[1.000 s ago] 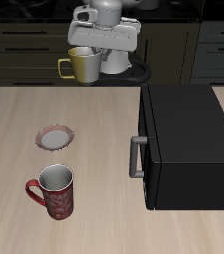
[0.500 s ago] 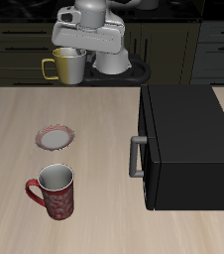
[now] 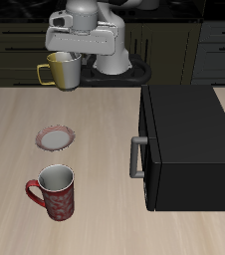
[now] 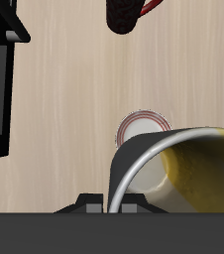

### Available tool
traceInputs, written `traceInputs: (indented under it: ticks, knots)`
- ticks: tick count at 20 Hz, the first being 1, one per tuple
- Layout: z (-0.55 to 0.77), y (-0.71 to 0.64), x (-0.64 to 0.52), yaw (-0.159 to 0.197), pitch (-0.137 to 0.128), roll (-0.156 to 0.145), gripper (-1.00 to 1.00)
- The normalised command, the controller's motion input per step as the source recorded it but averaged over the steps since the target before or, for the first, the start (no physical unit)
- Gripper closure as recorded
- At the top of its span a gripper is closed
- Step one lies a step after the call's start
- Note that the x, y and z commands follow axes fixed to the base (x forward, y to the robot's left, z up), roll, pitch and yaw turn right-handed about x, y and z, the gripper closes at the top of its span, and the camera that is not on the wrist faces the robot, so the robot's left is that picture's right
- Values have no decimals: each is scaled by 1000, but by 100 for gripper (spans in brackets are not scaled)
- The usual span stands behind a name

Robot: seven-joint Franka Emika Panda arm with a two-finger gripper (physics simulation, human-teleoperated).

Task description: Place the white and yellow mug on the plate

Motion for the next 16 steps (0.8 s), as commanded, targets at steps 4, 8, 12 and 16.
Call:
traceInputs:
  ticks: [4, 8, 12, 16]
  knots:
    - [-69, -5, 97, 48, -8, 59, 100]
    - [1, -97, 80, -17, 0, 28, 100]
    - [-57, -227, 123, -7, 5, -33, 100]
    - [-87, -185, 91, -7, -12, -34, 100]
